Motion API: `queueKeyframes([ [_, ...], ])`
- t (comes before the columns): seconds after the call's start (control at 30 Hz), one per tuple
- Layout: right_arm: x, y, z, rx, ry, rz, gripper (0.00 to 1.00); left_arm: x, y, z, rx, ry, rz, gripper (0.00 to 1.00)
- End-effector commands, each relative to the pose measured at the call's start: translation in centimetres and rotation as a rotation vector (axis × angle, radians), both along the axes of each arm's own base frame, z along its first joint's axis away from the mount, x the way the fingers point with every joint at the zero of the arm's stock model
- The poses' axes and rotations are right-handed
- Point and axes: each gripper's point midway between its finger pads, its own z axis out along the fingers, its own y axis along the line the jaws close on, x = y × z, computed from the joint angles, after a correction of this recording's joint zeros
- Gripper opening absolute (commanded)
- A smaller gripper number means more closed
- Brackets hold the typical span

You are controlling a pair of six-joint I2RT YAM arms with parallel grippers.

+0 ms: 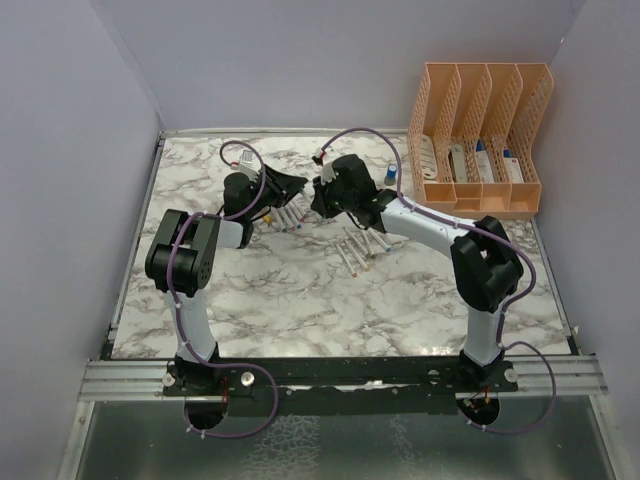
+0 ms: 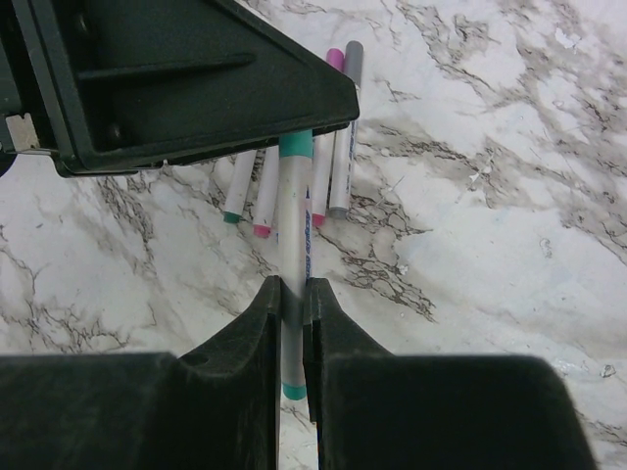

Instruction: Open the pen caps

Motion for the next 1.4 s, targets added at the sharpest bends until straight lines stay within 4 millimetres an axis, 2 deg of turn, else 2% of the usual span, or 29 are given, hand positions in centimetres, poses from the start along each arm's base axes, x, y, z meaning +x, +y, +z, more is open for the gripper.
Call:
queueKeyframes([
  [0.0, -0.7, 0.9, 3.1, 0.061, -0.050, 0.036, 0.02, -0.3, -0.5, 0.5, -0.015, -0.038, -0.024, 0.34],
  [0.17, -0.8, 1.0, 3.5, 0.066, -0.056, 0.041, 0.01, -0.3, -0.6, 0.5, -0.018, -0.039, -0.026, 0.23],
  [0.23, -0.9, 0.9, 3.5, 0.066, -0.057, 0.039, 0.01, -0.4, -0.6, 0.5, -0.018, -0.042, -0.027, 0.15],
  [0.3, -0.8, 0.9, 3.8, 0.068, -0.063, 0.037, 0.01, -0.4, -0.6, 0.5, -0.019, -0.043, -0.028, 0.03],
  [0.37, -0.8, 0.8, 3.8, 0.067, -0.064, 0.033, 0.02, -0.5, -0.7, 0.4, -0.020, -0.042, -0.032, 0.00],
  [0.43, -0.7, 0.7, 3.9, 0.064, -0.066, 0.026, 0.12, -0.6, -0.7, 0.3, -0.019, -0.042, -0.035, 0.00],
  [0.53, -0.5, 0.7, 3.9, 0.055, -0.065, 0.020, 0.39, -0.9, -0.7, 0.3, -0.018, -0.043, -0.038, 0.00],
  [0.63, -0.4, 0.7, 3.6, 0.047, -0.061, 0.018, 0.52, -1.2, -0.8, 0.6, -0.018, -0.050, -0.042, 0.00],
  [0.93, 0.2, 1.1, 2.3, 0.017, -0.033, 0.019, 0.53, -2.3, -2.0, 2.5, -0.020, -0.093, -0.069, 0.00],
  [1.37, 0.4, 1.0, 1.3, -0.006, -0.014, 0.008, 0.49, -3.1, -2.8, 3.8, -0.027, -0.119, -0.080, 0.00],
])
